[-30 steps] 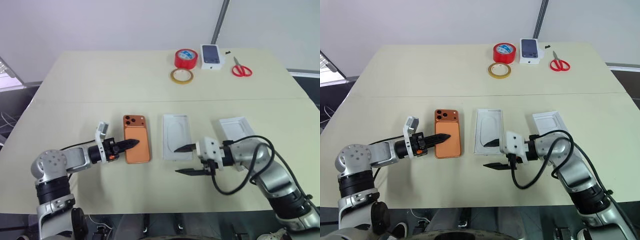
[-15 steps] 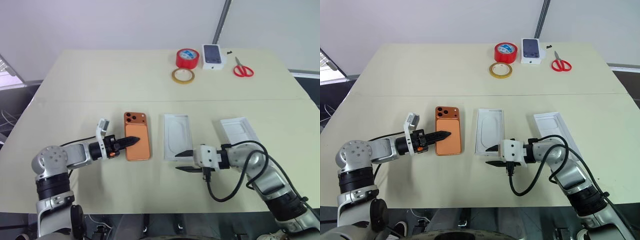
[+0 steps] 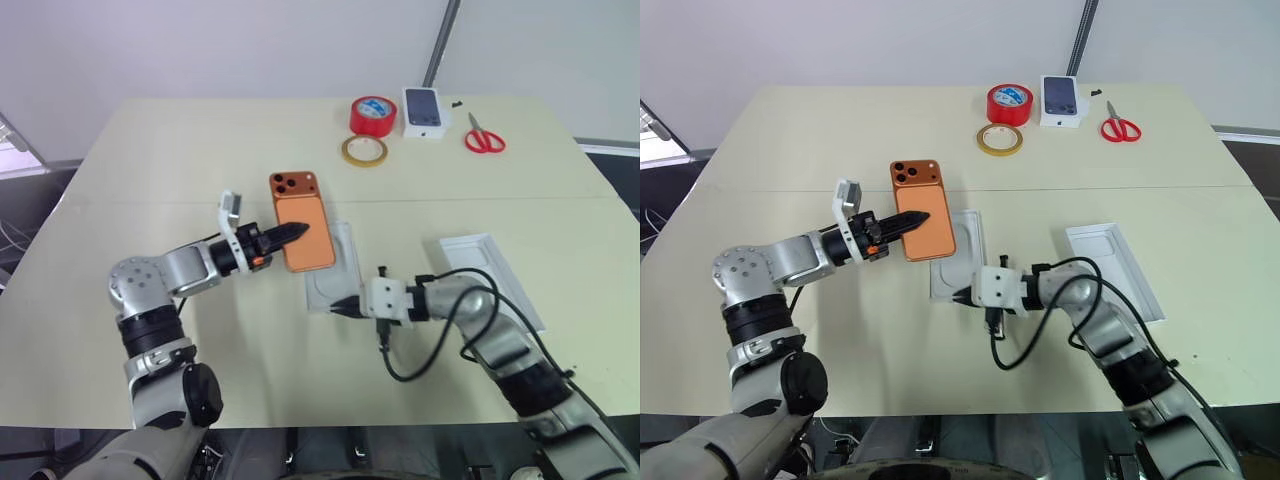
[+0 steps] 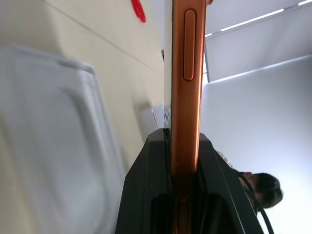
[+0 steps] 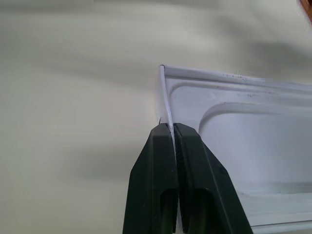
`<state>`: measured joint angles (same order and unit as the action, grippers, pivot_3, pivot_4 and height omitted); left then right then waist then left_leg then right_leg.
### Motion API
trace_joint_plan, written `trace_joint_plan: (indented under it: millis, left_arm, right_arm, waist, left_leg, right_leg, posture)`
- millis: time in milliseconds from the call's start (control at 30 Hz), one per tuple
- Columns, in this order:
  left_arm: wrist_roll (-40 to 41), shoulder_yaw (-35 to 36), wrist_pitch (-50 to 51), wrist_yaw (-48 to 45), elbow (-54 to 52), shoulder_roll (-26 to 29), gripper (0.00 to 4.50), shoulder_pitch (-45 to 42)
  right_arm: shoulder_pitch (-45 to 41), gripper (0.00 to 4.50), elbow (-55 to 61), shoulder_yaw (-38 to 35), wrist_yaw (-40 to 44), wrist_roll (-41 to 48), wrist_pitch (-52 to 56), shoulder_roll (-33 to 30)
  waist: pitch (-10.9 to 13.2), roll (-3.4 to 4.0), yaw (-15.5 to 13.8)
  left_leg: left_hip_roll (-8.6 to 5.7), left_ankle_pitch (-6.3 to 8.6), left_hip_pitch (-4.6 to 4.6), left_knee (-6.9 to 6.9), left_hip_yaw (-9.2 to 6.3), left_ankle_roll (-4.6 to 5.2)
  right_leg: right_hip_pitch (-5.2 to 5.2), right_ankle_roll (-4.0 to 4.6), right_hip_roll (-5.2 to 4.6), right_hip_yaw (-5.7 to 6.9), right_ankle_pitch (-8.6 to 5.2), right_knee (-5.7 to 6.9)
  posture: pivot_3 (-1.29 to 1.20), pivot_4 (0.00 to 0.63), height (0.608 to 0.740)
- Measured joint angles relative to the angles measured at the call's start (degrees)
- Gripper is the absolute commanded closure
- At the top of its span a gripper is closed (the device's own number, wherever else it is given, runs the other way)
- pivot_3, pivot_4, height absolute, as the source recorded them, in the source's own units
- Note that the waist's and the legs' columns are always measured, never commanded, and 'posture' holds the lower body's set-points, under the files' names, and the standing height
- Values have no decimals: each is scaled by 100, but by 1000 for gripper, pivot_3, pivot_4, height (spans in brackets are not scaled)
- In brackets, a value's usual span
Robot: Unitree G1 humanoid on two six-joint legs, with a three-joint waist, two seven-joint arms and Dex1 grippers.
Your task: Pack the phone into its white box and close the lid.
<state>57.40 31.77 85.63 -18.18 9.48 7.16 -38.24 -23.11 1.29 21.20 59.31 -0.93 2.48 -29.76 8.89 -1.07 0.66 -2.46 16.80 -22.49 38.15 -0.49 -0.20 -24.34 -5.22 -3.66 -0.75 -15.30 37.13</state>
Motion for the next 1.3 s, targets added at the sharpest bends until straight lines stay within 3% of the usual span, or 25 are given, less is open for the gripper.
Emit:
trace_joint_plan:
  millis: [67,167,300,500,567,633,767,1300]
  left_arm:
    - [-111,-180,-129,-13,97,21,4500,32]
    - [-201,-419,-287,-80,137,89,4500,162]
    - [-205,-640,-381,-212,142,159,4500,267]
    - [-224,-838,-454,-328,231,295,4500,291]
    - [-279,-921,-524,-351,337,284,3513,290]
    - [-321,-1026,-529,-366,402,261,2848,290]
    - [-331,-1185,-481,-467,451,276,829,226]
    - [-291,-1271,146,-643,-228,1192,829,24]
  right_arm:
    - [-37,3060,-5,-1,8,13,65,6]
    - [90,1534,176,-25,59,128,194,-33]
    - [531,1534,856,-243,186,599,590,-241]
    - [1001,1534,1297,-1109,362,1103,952,-1163]
    - [1034,1471,1128,-1218,313,1067,890,-1230]
    - [1022,1471,992,-1237,250,1036,837,-1226]
    - [862,1471,906,-1225,132,971,772,-1164]
    - [496,1471,252,-1068,-140,671,357,-877]
  waist:
    - [0,0,-5]
    - [0,0,-9]
    - [1,0,-16]
    - [2,-1,-10]
    - [2,-1,4]
    - [2,-1,-3]
    - [2,-1,-13]
    - [1,0,-6]
  left_leg:
    - [0,0,0,0,0,0]
    - [0,0,-1,0,0,0]
    - [0,1,-3,1,-1,1]
    - [1,3,-2,1,-1,4]
    - [3,2,0,0,0,4]
    - [3,2,0,0,0,4]
    - [3,1,-1,2,1,3]
    - [3,0,0,3,1,1]
  right_leg:
    - [0,0,0,0,0,-1]
    - [0,0,0,0,0,-1]
    - [0,0,-1,0,0,-2]
    - [3,0,-1,-1,0,-3]
    - [2,0,1,-1,0,-2]
    - [2,0,1,-1,0,-2]
    - [2,0,1,-2,0,-2]
    - [2,0,1,-2,0,2]
  posture:
    - [0,150,740]
    - [0,150,740]
    - [0,150,740]
    - [0,150,740]
    - [0,150,740]
    - [0,150,740]
    - [0,150,740]
    - [0,150,740]
